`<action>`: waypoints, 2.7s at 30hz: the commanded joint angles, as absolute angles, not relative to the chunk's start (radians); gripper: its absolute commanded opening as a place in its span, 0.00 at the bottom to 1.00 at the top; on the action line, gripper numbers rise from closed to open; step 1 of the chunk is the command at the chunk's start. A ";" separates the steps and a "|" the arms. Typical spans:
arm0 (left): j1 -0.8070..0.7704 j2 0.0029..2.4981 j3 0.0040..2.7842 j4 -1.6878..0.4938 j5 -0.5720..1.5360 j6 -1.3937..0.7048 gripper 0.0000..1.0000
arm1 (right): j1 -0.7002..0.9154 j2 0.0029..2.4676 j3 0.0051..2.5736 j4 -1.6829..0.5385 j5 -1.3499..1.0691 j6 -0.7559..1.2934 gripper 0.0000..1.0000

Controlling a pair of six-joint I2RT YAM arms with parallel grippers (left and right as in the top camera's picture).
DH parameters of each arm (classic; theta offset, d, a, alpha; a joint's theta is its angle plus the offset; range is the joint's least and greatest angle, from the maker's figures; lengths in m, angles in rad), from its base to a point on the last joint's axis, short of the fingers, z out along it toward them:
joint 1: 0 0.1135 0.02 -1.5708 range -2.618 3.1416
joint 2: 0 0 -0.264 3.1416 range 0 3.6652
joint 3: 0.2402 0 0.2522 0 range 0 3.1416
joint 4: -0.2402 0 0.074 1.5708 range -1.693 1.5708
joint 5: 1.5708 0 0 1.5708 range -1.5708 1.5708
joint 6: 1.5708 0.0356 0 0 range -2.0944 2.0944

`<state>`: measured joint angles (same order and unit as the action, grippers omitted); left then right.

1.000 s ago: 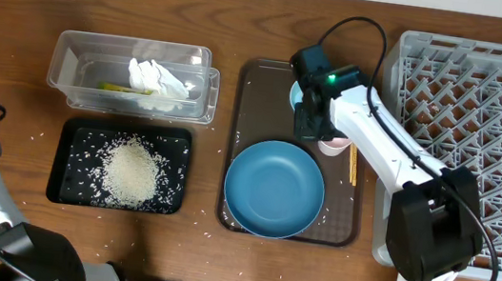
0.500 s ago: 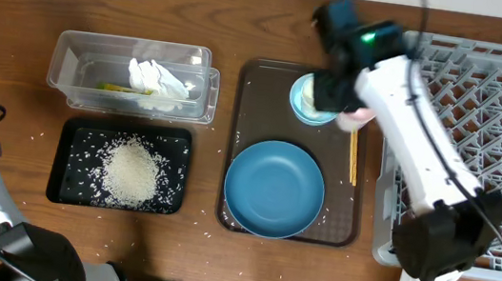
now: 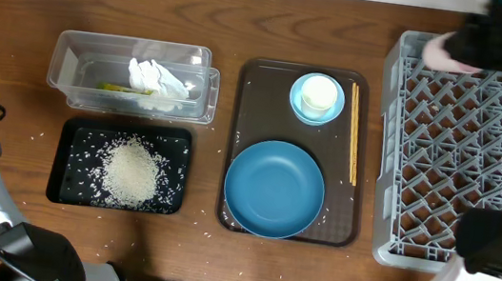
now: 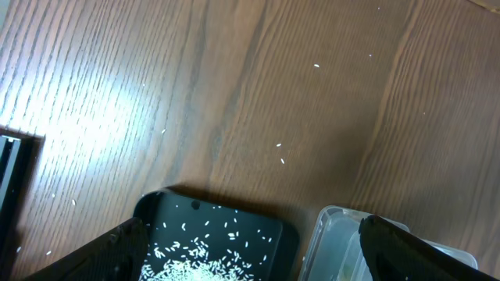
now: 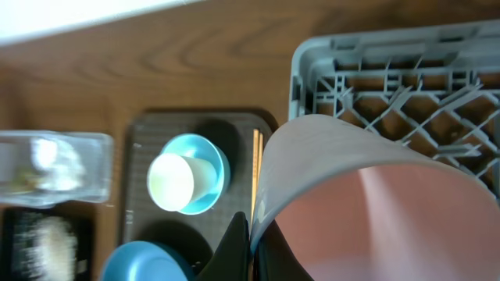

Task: Sort waste into correct bins and load items into the dishwasher rack
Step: 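Carry the pink cup to the dish rack and place it upside down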

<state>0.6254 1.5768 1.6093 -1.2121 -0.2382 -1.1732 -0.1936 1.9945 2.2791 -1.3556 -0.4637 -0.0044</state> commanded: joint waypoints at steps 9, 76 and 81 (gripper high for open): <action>0.627 1.579 1.607 -1.218 -0.244 -1.163 0.89 | -0.583 1.988 2.036 -1.170 -0.998 -0.129 0.01; 0.627 1.579 1.607 -1.219 -0.244 -1.163 0.89 | -0.839 2.181 1.511 -0.071 -1.352 0.382 0.26; 0.627 1.579 1.607 -1.218 -0.244 -1.163 0.89 | -0.844 2.143 1.511 -0.072 -1.340 0.388 0.26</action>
